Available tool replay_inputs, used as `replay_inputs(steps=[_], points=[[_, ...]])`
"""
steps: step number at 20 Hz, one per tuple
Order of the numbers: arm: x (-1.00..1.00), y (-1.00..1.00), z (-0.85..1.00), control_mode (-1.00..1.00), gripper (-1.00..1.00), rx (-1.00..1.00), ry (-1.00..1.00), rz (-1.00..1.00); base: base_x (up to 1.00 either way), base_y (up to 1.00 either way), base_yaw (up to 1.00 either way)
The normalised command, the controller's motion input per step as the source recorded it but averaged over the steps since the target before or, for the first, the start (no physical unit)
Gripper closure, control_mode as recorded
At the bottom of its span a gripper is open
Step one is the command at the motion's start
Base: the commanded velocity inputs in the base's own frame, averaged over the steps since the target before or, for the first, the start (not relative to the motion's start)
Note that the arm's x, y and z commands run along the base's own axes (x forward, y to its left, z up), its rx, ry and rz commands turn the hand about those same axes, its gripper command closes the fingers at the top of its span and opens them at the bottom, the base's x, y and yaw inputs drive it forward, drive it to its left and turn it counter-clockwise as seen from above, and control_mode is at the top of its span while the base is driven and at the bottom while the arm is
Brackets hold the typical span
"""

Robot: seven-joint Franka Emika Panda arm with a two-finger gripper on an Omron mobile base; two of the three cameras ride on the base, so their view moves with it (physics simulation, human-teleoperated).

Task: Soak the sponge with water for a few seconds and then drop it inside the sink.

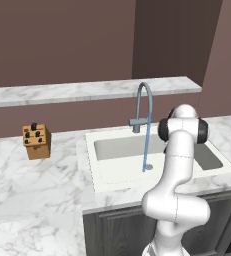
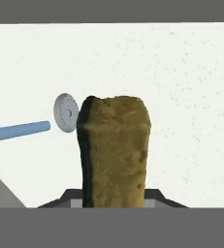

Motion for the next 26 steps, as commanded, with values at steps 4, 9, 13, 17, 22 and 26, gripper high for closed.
replay_inputs(steps=[4,9,13,17,22,26], points=[[0.00,-0.05,-0.41,-1.00,1.00,-0.06,-0.06,0.00,0.00,0.00,0.00],[0.00,-0.11,-0.29,-1.00,1.00,-0.04,-0.05,0.00,0.00,0.00,0.00],[0.00,-0.13,-0.25,-1.00,1.00,-0.02,-0.03,0.00,0.00,0.00,0.00],[-0.01,-0.07,-0.14,-1.00,1.00,-0.01,0.00,0.00,0.00,0.00,0.00],[0.00,0.00,0.00,-1.00,-1.00,0.00,0.00,0.00,0.00,0.00,0.00],[-0.04,0.00,0.04,-1.00,-1.00,0.00,0.00,0.00,0.00,0.00,0.00]])
